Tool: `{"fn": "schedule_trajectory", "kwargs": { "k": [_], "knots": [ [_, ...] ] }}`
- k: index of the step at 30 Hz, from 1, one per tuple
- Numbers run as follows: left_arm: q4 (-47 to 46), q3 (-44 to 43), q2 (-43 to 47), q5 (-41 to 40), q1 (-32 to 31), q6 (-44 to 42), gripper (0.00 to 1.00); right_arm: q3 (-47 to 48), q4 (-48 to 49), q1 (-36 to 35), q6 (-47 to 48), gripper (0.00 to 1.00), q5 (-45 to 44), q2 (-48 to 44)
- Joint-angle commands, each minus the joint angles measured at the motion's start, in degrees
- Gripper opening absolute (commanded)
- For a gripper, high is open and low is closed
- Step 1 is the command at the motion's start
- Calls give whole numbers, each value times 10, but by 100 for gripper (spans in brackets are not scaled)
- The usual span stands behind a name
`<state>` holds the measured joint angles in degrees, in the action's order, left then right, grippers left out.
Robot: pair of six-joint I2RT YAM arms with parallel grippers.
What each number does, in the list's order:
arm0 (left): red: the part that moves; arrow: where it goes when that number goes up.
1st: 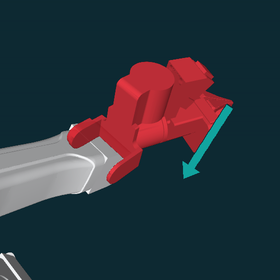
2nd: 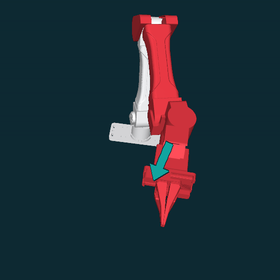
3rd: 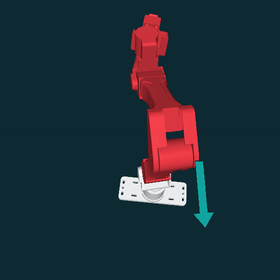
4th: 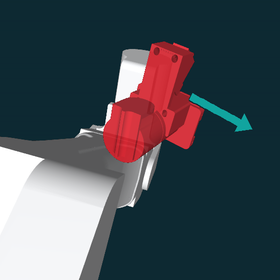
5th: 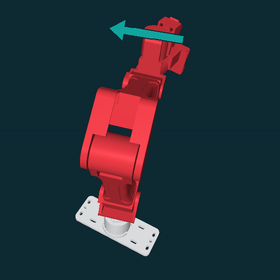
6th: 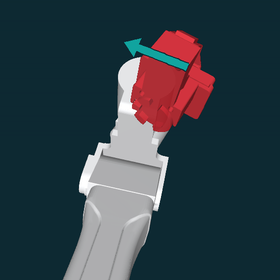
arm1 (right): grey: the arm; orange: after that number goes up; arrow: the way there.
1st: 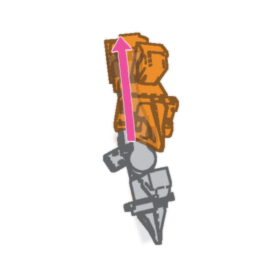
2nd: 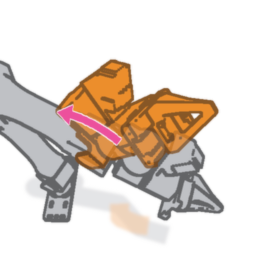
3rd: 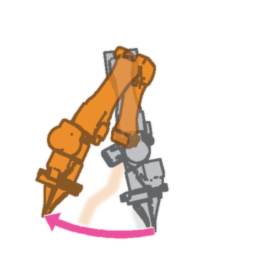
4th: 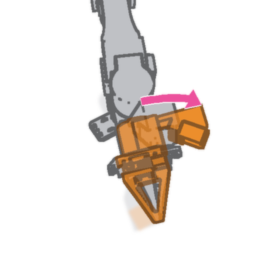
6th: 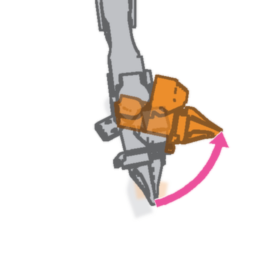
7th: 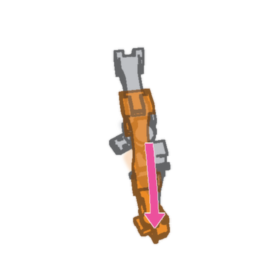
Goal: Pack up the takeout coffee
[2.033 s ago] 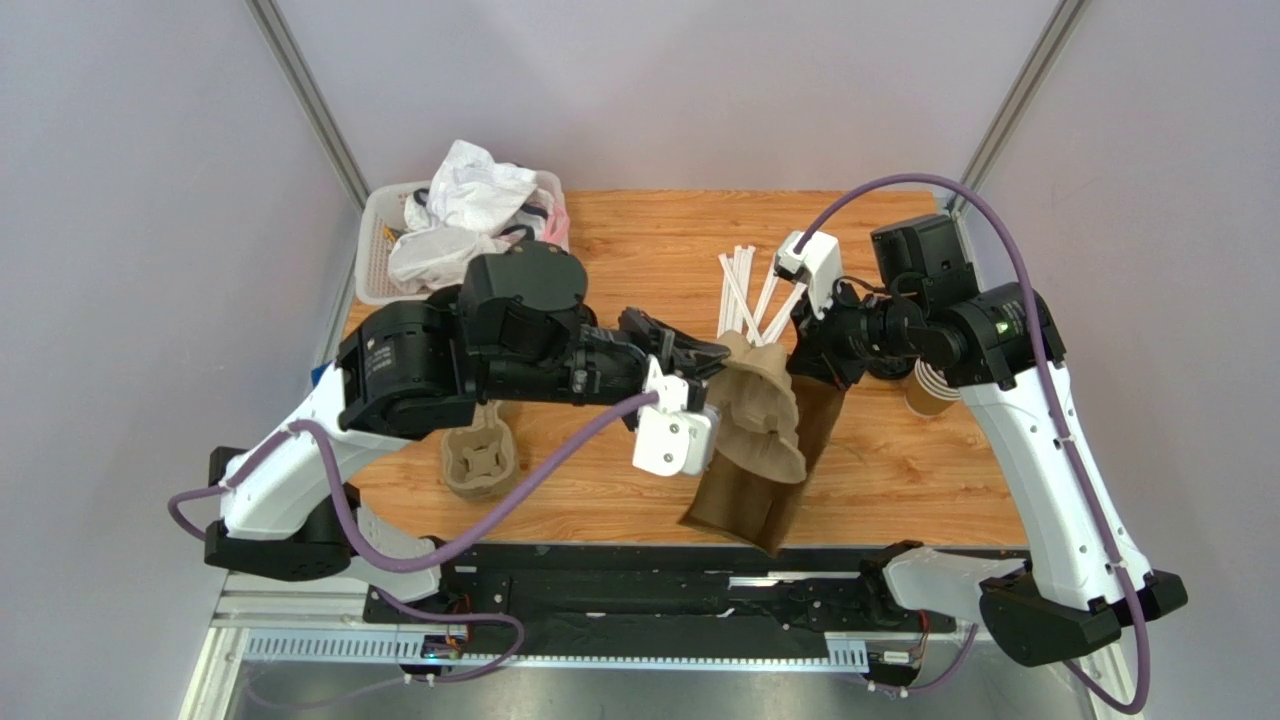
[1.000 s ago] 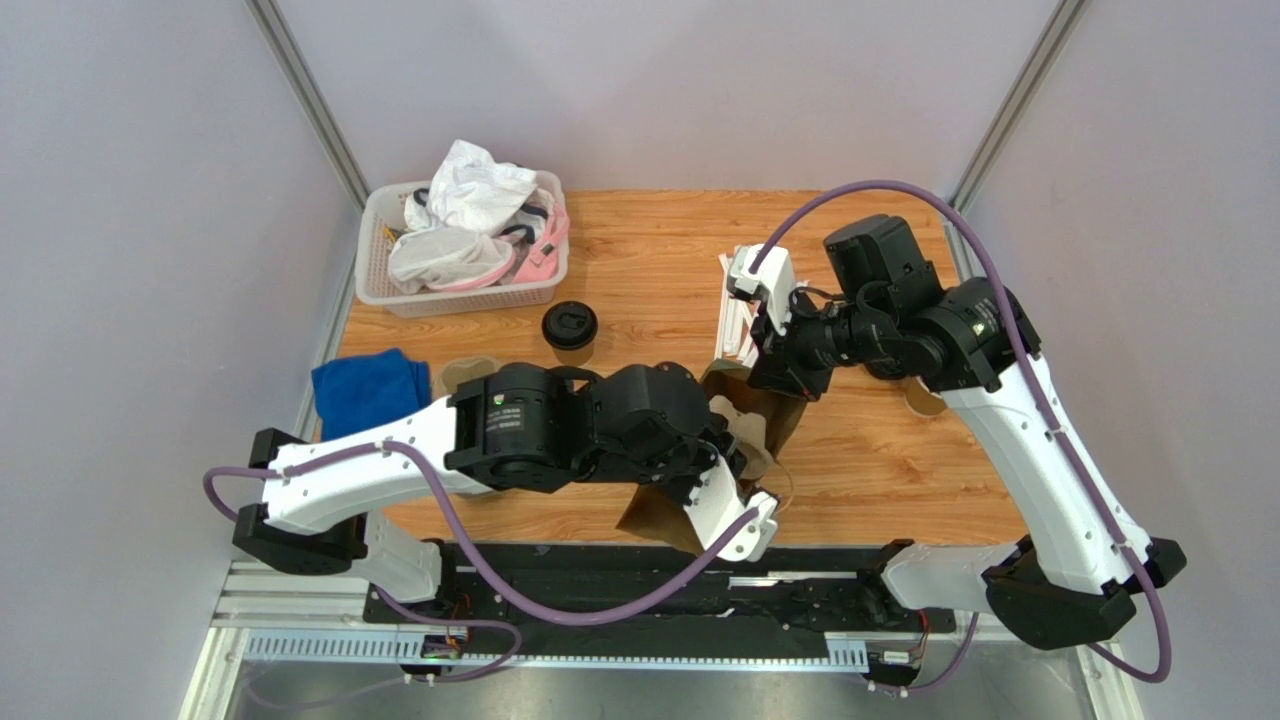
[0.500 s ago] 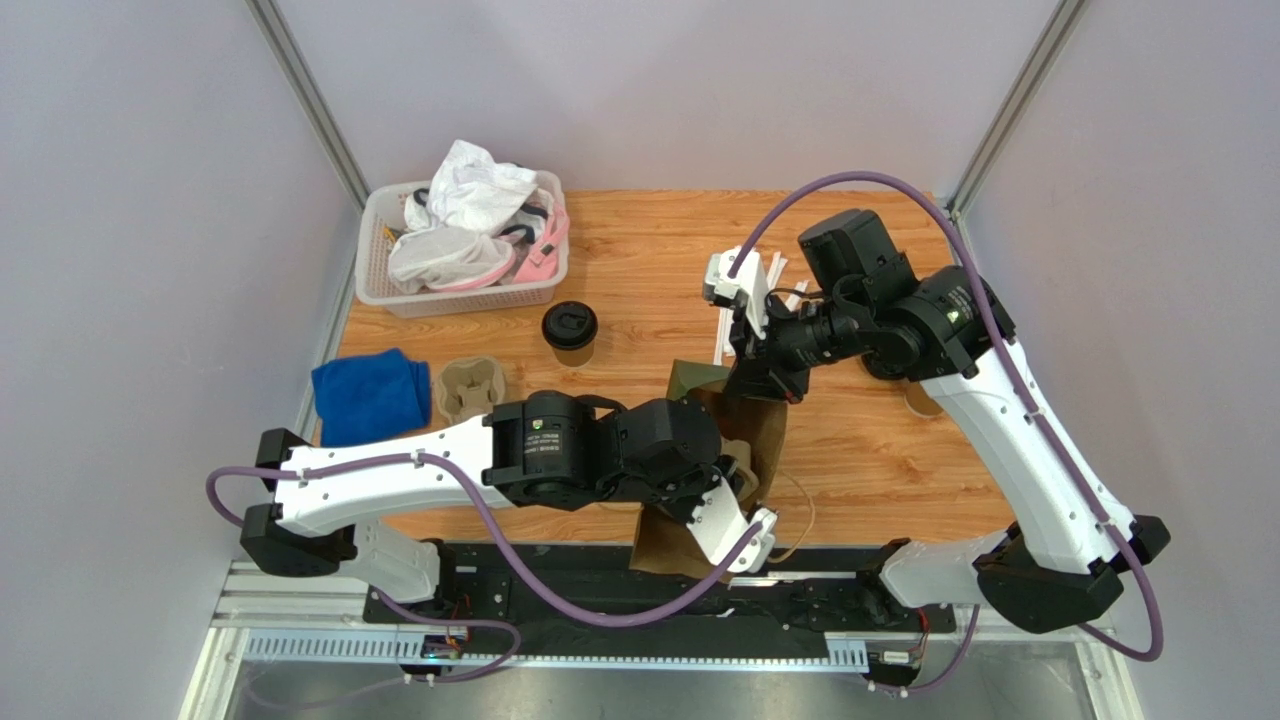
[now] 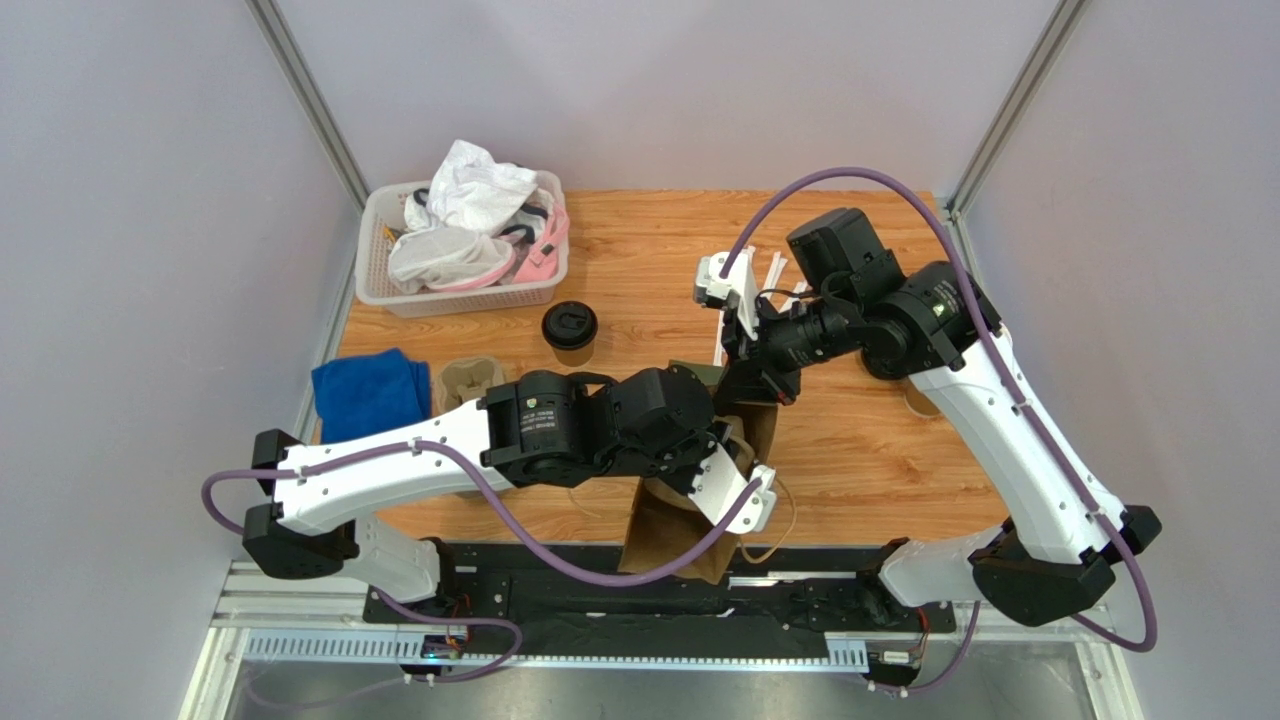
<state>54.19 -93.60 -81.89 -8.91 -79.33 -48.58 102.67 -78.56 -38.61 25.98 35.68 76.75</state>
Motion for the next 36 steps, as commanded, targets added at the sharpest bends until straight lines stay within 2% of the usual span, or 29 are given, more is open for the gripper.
{"fn": "schedule_trajectory", "kwargs": {
  "k": [1, 6, 11, 18, 30, 36],
  "knots": [
    [-12, 8, -4, 18, 8, 30, 0, 17, -76, -4, 2, 0, 29, 0],
    [-17, 22, -5, 29, 18, 36, 0, 31, -83, -4, 9, 0, 55, -2],
    [17, 2, -21, 35, 17, 54, 0, 51, -94, -4, 7, 0, 77, 9],
    [-21, 40, -10, 26, 22, 53, 0, 31, -100, -3, 19, 0, 123, 15],
    [-1, -19, -22, 8, 22, 57, 0, 21, -120, -4, 57, 0, 183, 13],
    [30, -51, -22, 13, 16, 67, 0, -9, -90, -3, 51, 0, 161, 16]
  ]
}}
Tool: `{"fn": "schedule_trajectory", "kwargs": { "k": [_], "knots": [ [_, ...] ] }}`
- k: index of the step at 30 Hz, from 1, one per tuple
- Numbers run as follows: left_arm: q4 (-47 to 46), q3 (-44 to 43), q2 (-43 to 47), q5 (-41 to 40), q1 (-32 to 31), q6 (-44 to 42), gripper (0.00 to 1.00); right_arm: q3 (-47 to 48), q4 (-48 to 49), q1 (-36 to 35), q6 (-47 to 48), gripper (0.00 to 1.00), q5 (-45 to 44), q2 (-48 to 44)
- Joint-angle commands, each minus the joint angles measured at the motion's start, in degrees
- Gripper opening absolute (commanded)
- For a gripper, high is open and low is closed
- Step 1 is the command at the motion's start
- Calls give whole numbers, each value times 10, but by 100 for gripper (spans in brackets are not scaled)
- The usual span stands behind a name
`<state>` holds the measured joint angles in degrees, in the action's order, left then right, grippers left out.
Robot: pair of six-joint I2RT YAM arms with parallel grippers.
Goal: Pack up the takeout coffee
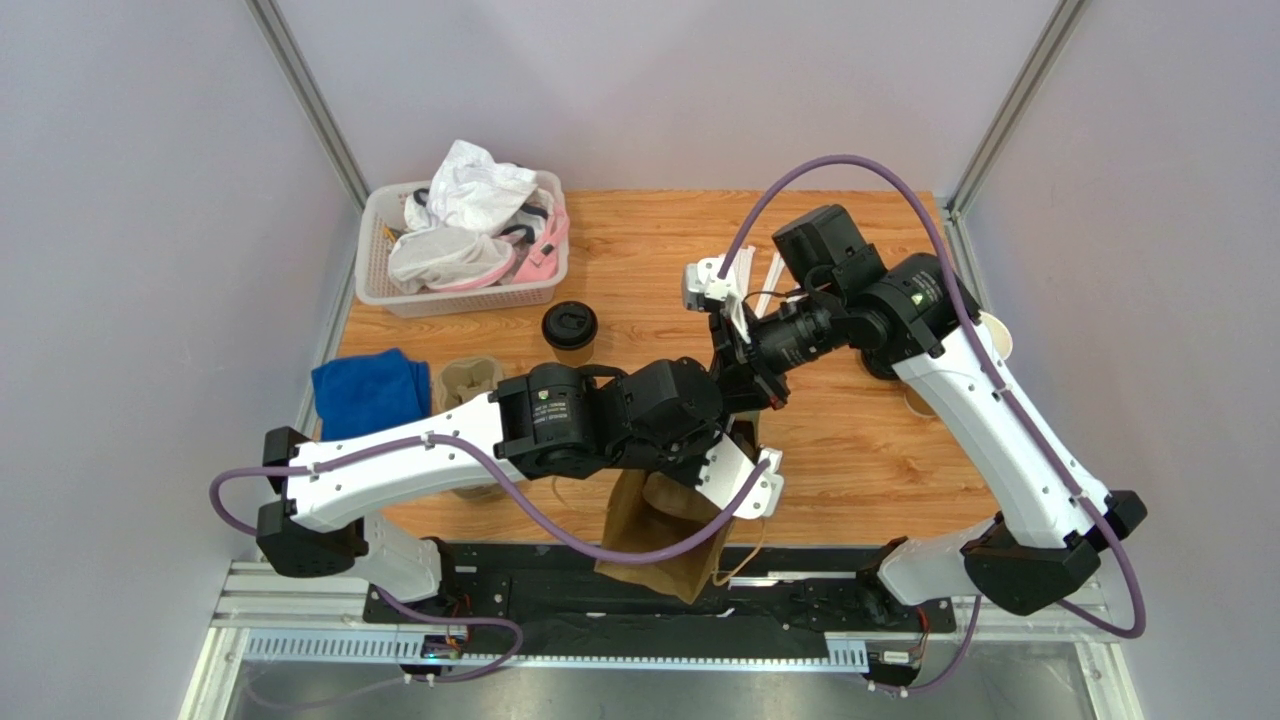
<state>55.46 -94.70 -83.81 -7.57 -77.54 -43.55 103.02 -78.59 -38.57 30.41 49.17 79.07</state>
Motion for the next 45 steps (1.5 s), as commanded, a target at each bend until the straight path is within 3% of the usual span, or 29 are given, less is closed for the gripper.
{"fn": "schedule_trajectory", "kwargs": {
  "k": [1, 12, 27, 34, 41, 45],
  "knots": [
    [20, -40, -5, -5, -10, 15, 0, -13, -77, -4, 2, 0, 20, -8],
    [-62, 75, 22, -28, -18, 21, 0, -22, -68, -1, -6, 0, 51, -21],
    [-8, 70, -10, 29, 16, 85, 1, -23, -67, -1, 3, 0, 60, -16],
    [-18, 51, -5, 11, 27, 72, 20, -31, -67, -1, 5, 0, 65, -7],
    [-8, 23, 6, 19, 26, 69, 49, -39, -67, 9, 10, 0, 64, 8],
    [-7, 7, 13, 20, 26, 71, 54, -41, -67, 20, 11, 0, 61, 20]
  ]
}}
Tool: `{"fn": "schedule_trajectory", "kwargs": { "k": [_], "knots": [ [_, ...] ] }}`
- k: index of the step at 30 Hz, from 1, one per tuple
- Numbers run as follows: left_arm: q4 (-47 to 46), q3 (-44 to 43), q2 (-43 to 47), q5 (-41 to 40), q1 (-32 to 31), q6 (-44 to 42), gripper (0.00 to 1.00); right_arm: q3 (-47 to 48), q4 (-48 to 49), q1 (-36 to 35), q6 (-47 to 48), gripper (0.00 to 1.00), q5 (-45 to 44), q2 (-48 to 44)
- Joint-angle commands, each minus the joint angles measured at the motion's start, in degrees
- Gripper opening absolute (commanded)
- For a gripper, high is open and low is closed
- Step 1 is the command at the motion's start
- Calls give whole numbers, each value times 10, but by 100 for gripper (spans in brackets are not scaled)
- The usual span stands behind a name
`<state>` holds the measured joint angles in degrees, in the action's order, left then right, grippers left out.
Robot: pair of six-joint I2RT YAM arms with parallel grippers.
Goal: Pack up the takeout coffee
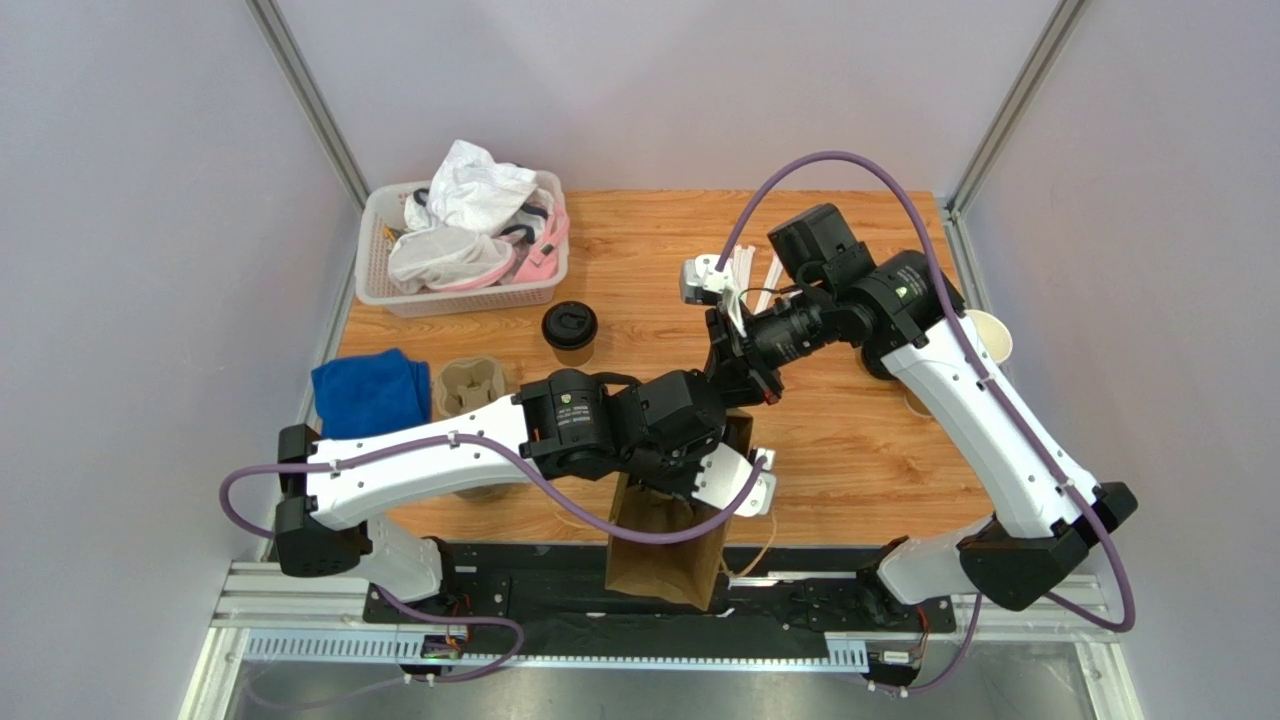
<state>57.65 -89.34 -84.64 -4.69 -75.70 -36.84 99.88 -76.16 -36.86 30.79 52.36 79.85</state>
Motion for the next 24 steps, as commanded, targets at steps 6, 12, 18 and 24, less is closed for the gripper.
{"fn": "schedule_trajectory", "kwargs": {
  "k": [6, 12, 18, 24],
  "knots": [
    [-45, -71, 41, 16, 6, 6, 56, -7, -89, 25, -16, 0, 10, 46],
    [-61, -73, 66, 34, 6, 13, 57, -12, -85, 43, 2, 0, 9, 43],
    [-68, -80, 75, 15, 11, 25, 58, -69, -56, 78, 23, 0, 5, 15],
    [-68, -116, 67, 5, 57, 47, 62, -80, -33, 82, 37, 0, 4, -3]
  ]
}}
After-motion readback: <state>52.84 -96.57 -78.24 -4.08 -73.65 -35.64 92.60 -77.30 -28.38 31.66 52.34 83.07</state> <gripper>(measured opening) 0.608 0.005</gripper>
